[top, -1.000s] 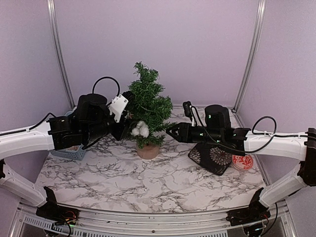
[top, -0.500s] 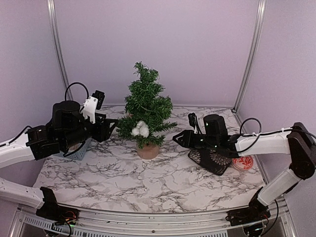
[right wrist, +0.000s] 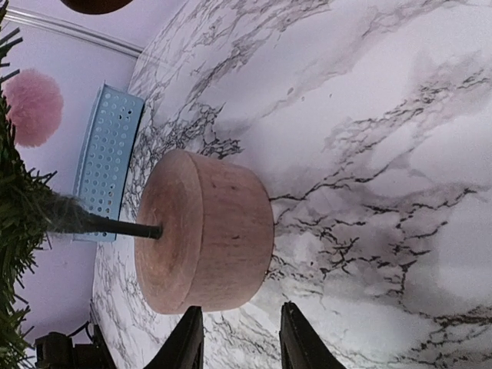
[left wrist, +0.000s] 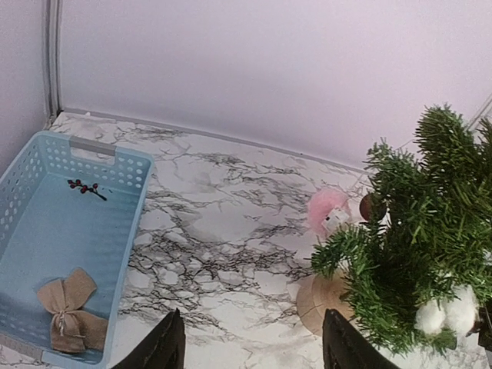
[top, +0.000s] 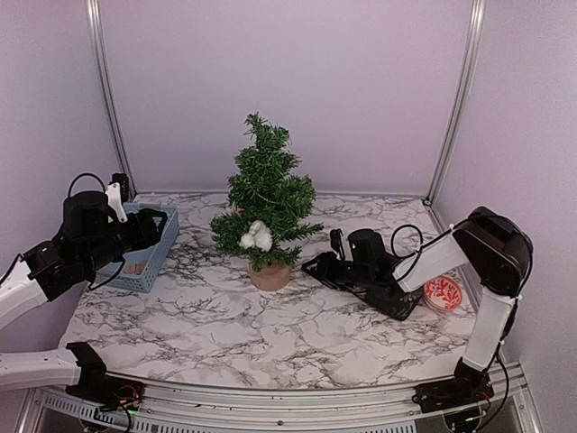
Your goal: Decorate the small christmas tree
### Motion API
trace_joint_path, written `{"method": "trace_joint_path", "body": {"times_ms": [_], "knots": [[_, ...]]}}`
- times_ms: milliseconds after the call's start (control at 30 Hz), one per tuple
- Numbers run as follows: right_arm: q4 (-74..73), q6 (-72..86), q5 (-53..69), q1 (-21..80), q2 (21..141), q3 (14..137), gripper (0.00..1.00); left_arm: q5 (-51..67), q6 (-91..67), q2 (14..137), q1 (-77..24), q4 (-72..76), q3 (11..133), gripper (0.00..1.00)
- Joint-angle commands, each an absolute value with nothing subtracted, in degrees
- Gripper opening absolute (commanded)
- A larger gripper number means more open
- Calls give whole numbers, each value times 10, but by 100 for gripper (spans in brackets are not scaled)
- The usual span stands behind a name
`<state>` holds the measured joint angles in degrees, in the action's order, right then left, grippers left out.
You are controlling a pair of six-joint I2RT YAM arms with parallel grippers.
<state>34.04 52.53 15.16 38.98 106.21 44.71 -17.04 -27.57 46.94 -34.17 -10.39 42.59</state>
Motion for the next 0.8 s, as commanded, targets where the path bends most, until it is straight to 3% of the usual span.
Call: {"method": "trace_joint_path", "body": {"times_ms": [0,267,767], "knots": [[409,557,148,395,1100,493,33,-137,-306,469,-290,-164,430,61],[418,568,147,401,1159,542,33,-55,-307,528,-145,-216,465,61],[430,581,157,439,1186,545,28,-10,-280,661,17,-254,511,61]]}}
